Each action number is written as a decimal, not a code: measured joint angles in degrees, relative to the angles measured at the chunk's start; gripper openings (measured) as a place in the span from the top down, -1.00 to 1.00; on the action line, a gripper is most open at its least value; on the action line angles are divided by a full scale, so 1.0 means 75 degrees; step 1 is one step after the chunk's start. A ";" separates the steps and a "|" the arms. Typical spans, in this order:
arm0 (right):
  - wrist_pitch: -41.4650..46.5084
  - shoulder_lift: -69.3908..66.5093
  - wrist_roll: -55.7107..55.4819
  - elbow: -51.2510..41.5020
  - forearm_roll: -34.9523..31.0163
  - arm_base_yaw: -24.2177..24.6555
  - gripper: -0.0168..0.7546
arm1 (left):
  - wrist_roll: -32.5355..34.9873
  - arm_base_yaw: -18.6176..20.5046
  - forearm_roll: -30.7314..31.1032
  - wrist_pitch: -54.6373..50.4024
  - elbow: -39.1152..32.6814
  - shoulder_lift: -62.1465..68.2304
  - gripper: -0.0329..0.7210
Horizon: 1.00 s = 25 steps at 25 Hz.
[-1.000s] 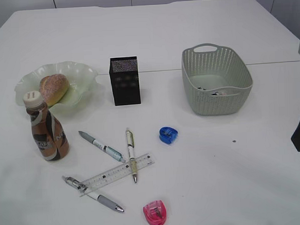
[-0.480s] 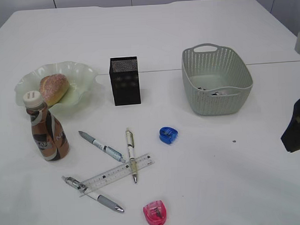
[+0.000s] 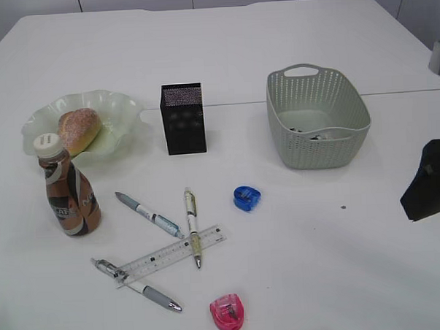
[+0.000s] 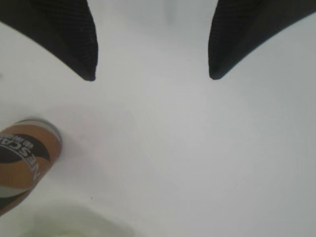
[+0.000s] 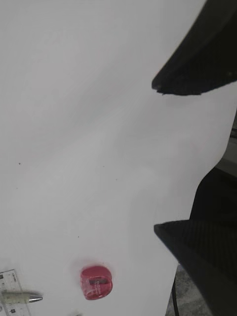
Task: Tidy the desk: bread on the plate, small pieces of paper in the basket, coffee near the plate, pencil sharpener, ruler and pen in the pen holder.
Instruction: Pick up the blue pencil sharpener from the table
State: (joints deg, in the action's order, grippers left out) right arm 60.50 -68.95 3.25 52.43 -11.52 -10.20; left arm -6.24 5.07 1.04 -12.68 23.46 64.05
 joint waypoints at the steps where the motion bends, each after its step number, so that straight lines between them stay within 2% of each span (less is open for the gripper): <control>1: 0.0000 0.0000 0.0000 0.0035 -0.0035 0.0000 -0.54 | 0.0000 0.0000 -0.0138 -0.0613 0.0258 -0.0019 -0.42; 5: 0.0029 0.0000 0.0000 0.0341 -0.0222 0.0000 -0.52 | 0.0220 0.0000 -0.0730 -0.2709 0.1208 -0.0019 -0.34; 9: 0.0048 0.0000 0.0000 0.0730 -0.0450 0.0000 -0.38 | 0.0760 0.0000 -0.1255 -0.4324 0.2000 -0.0019 -0.24; 13: 0.0243 -0.0154 0.0000 0.1179 -0.0688 0.0000 -0.35 | 0.1023 0.0000 -0.1699 -0.5679 0.2775 -0.0031 -0.15; 18: 0.0456 -0.0735 -0.0071 0.1885 -0.0800 -0.0204 -0.34 | 0.1215 0.0000 -0.1865 -0.5827 0.3239 -0.0240 -0.07; 25: 0.0570 -0.2204 -0.0914 0.3341 -0.0303 -0.1396 -0.34 | 0.1235 0.0000 -0.2126 -0.5511 0.3251 -0.0493 -0.05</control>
State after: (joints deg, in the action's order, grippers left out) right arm 64.77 -85.48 -3.61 77.49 -13.79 -20.68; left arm 3.03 5.07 -14.91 -54.01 47.84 60.35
